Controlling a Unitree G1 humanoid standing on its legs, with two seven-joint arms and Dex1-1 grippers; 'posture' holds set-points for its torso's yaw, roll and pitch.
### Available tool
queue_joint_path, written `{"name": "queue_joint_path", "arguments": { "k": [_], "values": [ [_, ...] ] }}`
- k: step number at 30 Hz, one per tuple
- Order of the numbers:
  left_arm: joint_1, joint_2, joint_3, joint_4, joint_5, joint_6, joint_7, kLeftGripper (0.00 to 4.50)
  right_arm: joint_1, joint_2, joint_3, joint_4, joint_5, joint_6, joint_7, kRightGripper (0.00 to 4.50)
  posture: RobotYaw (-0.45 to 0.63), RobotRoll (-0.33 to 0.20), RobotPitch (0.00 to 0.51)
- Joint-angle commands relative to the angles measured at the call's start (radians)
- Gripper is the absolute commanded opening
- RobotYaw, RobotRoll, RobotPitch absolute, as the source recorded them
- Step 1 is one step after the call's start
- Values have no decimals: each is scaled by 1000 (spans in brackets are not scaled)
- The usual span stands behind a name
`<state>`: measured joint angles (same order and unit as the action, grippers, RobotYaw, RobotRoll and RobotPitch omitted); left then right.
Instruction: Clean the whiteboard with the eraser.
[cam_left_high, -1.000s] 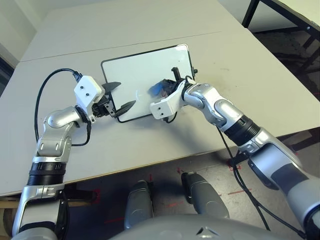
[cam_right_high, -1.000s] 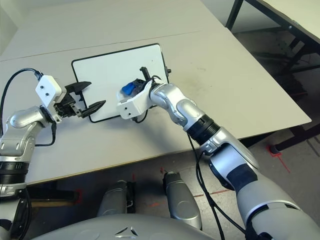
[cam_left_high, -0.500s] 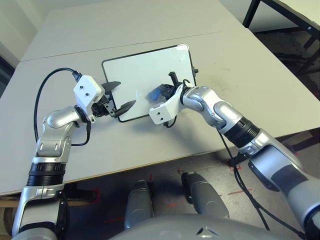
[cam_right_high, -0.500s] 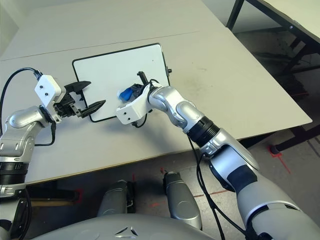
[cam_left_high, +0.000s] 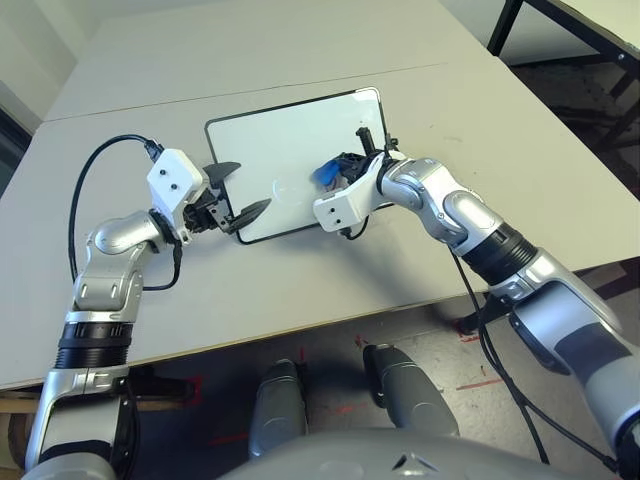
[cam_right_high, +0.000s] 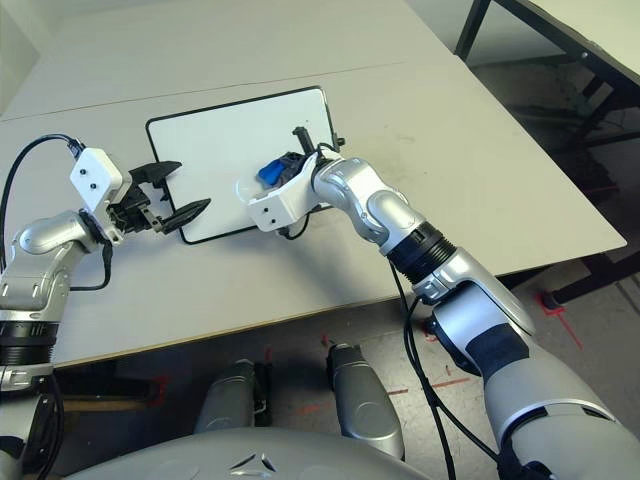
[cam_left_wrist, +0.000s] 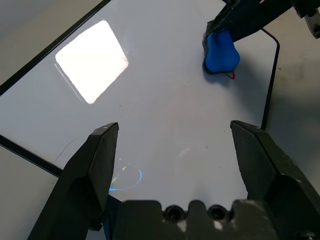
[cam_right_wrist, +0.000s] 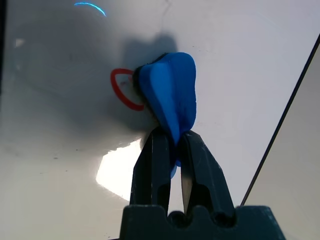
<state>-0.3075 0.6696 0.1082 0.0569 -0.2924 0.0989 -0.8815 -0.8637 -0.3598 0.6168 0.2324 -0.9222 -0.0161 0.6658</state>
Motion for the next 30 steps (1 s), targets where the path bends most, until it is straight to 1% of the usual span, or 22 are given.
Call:
{"name": "queue_joint_path", "arguments": {
  "k": [1, 13, 30],
  "values": [
    [-3, 1, -10, 8, 6, -8, -13, 4500, 60, 1, 36, 4, 13, -6, 54, 105, -207, 0, 151],
    [6, 8, -8, 0, 4, -4, -19, 4500, 114, 30, 39, -22, 26, -19, 84, 105, -205, 0, 161],
    [2, -1, -13, -4, 6, -2, -12, 4500, 37, 89, 3, 28, 28, -19, -12, 105, -202, 0, 153]
  ]
}}
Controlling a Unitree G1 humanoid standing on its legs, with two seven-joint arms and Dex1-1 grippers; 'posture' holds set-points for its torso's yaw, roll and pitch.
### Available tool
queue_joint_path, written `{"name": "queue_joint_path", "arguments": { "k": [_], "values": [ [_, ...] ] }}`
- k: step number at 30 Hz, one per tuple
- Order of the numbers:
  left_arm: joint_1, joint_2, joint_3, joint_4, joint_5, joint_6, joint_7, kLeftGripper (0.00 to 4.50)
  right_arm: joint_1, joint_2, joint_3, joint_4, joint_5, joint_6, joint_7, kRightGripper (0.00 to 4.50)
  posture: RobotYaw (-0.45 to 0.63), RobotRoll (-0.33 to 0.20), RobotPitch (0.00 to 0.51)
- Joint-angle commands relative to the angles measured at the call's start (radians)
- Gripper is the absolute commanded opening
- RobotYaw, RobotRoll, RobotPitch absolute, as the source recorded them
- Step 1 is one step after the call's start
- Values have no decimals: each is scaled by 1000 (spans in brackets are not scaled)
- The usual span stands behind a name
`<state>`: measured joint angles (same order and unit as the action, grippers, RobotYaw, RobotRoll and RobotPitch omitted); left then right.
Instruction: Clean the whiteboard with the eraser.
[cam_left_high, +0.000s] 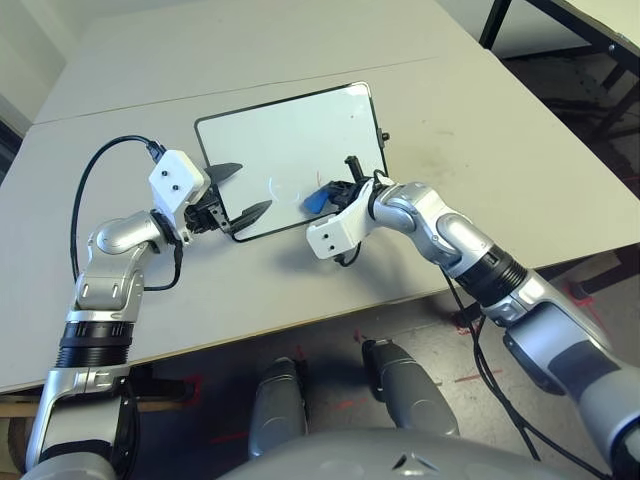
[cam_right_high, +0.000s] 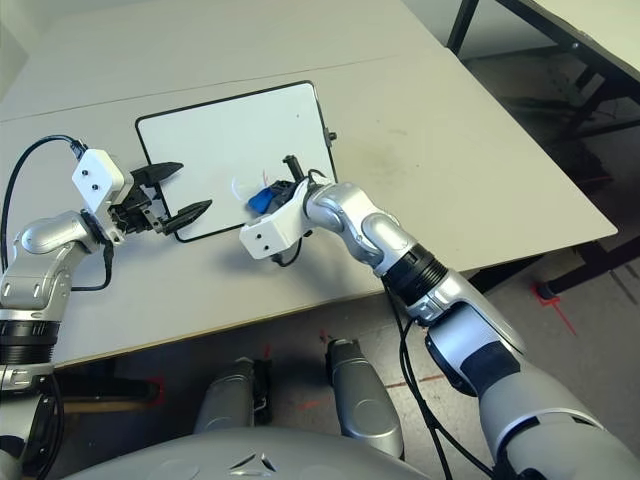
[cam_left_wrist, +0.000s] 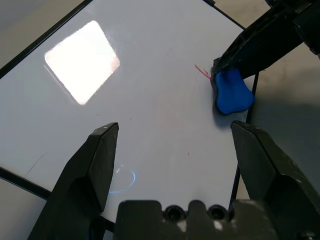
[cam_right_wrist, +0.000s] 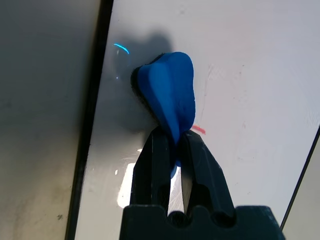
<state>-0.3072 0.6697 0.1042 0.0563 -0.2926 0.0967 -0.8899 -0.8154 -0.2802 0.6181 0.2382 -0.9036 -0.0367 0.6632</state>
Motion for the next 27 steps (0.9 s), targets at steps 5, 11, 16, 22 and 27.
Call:
{"name": "queue_joint_path", "arguments": {
  "k": [5, 11, 16, 22, 27],
  "values": [
    [3, 0, -6, -7, 6, 2, 0, 4500, -27, 18, -5, 36, 12, -1, -38, 105, -196, 0, 150],
    [4, -1, -5, -13, 5, 4, 3, 4500, -56, 25, -7, 80, 8, 6, -81, 105, -191, 0, 148],
    [4, -2, -5, -15, 5, 5, 4, 4500, -78, 20, -7, 112, 9, 16, -110, 105, -193, 0, 148],
    [-1, -4, -8, -12, 5, 4, 5, 4500, -71, 12, -10, 93, 39, 16, -78, 104, -193, 0, 148],
    [-3, -7, -9, -10, 3, 1, 4, 4500, -40, -31, -44, -54, 116, 67, 94, 104, -205, 0, 149]
  ]
}}
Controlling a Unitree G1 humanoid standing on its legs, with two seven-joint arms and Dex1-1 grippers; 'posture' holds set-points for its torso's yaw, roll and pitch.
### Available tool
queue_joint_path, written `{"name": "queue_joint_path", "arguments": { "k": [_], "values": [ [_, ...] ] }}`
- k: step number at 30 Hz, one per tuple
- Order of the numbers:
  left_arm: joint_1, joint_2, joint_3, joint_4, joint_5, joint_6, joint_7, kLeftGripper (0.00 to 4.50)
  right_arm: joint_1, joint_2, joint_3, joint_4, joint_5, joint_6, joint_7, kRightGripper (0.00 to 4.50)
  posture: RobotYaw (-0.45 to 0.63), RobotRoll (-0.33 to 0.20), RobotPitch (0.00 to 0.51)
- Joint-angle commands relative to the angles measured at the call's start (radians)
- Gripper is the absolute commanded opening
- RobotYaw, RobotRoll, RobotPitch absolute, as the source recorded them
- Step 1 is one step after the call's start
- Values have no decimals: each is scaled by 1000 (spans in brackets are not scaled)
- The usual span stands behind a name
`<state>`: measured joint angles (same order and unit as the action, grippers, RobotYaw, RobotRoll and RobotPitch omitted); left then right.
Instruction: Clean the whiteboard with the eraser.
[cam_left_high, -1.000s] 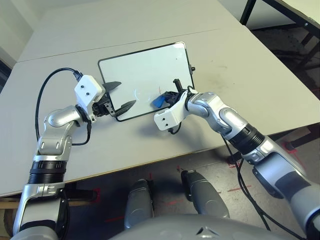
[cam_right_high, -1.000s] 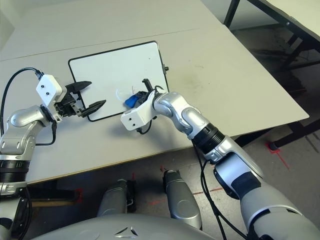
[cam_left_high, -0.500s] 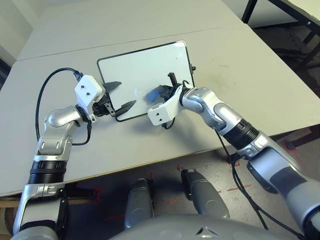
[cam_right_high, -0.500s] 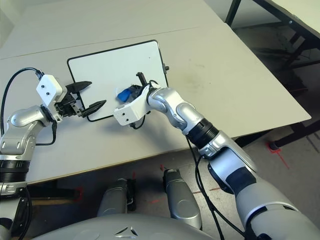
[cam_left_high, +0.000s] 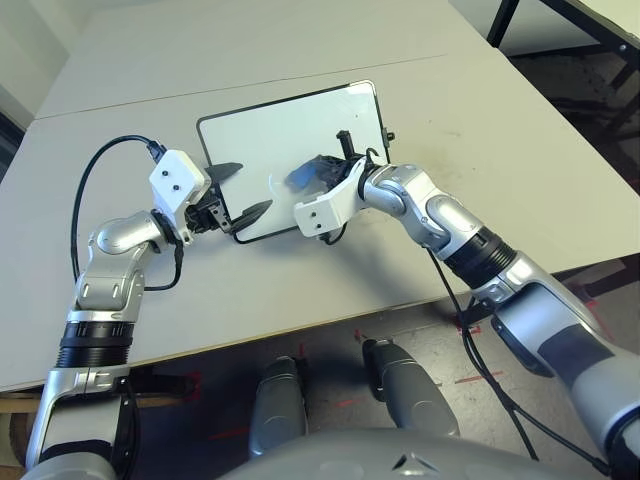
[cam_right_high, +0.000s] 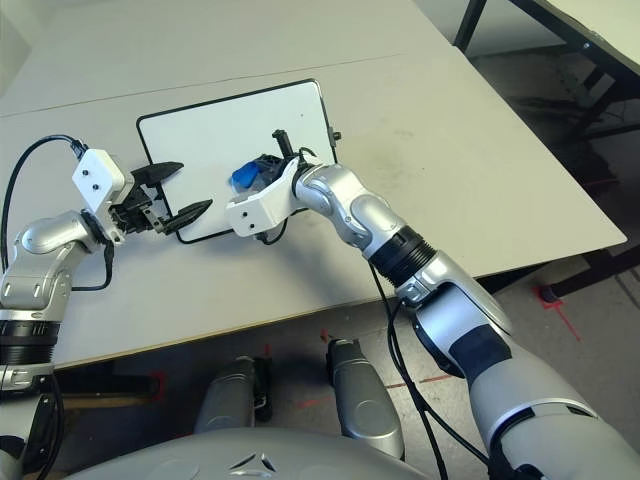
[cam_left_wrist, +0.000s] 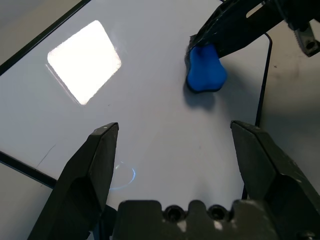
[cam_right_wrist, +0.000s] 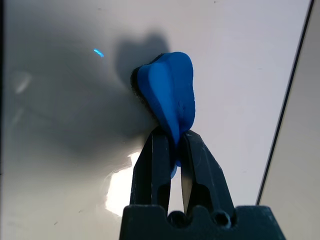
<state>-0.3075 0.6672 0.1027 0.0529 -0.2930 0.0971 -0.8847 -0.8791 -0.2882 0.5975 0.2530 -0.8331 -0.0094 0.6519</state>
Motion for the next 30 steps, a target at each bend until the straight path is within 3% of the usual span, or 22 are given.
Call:
{"name": "queue_joint_path", "arguments": {
  "k": [1, 14, 21, 25, 30],
  "values": [
    [-3, -4, -8, -5, 4, 0, -2, 4500, 23, -39, -32, -108, 62, 58, 157, 104, -208, 0, 149],
    [-41, -26, -24, 34, 12, -13, -11, 4500, -21, -262, -202, -391, 252, 314, 567, 99, -240, 0, 142],
    [-61, -42, -34, 64, 16, -33, -11, 4500, -52, -435, -317, -167, 266, 472, 525, 96, -262, 0, 136],
    [-68, -50, -40, 76, 20, -41, -10, 4500, -34, -417, -343, -42, 306, 624, 503, 96, -266, 0, 134],
    [-79, -61, -45, 93, 24, -56, -7, 4500, -75, -307, -410, 252, 394, 804, 380, 95, -266, 0, 131]
  ]
}}
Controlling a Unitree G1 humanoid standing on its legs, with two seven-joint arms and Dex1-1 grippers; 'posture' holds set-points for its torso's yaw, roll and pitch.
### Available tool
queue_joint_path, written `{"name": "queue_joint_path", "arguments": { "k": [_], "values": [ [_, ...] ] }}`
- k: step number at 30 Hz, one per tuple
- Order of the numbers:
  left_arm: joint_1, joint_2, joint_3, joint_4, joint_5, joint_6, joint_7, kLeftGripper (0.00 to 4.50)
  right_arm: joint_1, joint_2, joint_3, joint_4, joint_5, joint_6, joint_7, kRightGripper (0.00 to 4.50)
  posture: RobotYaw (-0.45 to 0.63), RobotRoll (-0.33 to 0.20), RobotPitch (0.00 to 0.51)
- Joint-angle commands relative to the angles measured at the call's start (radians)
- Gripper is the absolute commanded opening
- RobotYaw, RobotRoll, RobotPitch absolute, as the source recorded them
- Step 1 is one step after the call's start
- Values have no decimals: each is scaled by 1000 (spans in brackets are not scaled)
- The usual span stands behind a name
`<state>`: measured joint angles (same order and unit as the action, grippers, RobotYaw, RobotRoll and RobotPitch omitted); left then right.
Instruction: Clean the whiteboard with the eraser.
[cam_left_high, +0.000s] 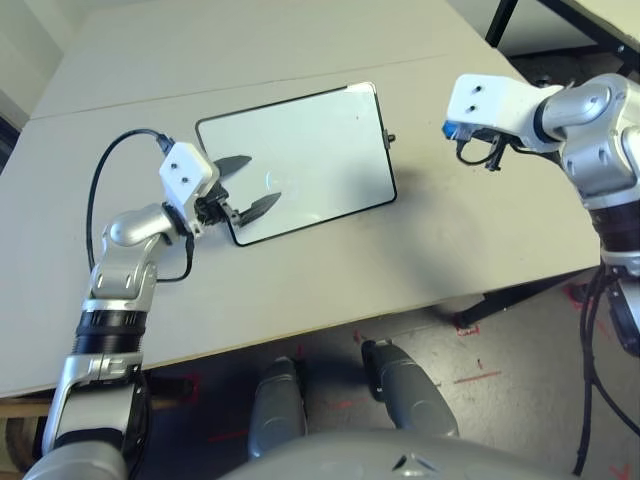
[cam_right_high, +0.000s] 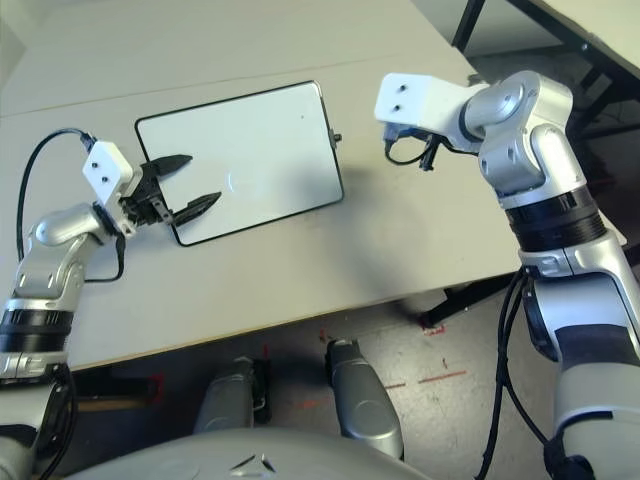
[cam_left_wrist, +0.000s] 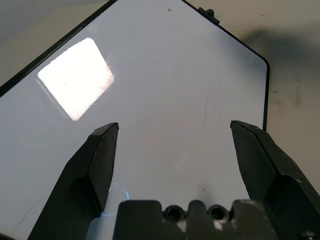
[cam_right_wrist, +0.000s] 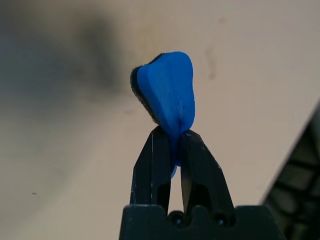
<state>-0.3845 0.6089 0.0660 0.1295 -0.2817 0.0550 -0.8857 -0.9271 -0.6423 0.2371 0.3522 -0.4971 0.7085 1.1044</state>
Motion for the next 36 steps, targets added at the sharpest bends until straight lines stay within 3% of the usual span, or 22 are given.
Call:
{"name": "queue_joint_path", "arguments": {
  "k": [1, 9, 17, 18, 22, 28, 32, 36],
  "values": [
    [-2, -4, -8, 19, 13, -17, -6, 4500, -45, 64, -62, 204, 74, 101, -107, 95, -260, 0, 130],
    [35, -6, 3, -15, 12, -17, 15, 4500, -219, 160, -157, 576, 206, 192, -320, 93, -220, 0, 133],
    [74, -12, 9, -46, 7, -12, 39, 4500, -259, 192, -139, 705, 264, 223, -371, 92, -197, 0, 150],
    [78, -12, 12, -47, 6, -12, 43, 4500, -259, 195, -141, 709, 269, 223, -382, 818, -193, 0, 153],
    [90, -17, 49, -81, -30, 25, 74, 4500, -253, 183, -154, 657, 307, 174, -374, 2284, -180, 0, 160],
    [99, 10, 169, -128, -106, 140, 138, 4500, -134, 120, -206, 388, 423, -3, -270, 4494, -120, 0, 162],
    [133, 40, 323, -185, -155, 236, 246, 4500, 12, 98, -329, 227, 538, -151, -275, 4494, -38, 0, 168],
    [182, 77, 448, -205, -177, 306, 318, 4500, 109, 117, -415, 189, 605, -340, -331, 4494, 22, 0, 172]
  ]
}}
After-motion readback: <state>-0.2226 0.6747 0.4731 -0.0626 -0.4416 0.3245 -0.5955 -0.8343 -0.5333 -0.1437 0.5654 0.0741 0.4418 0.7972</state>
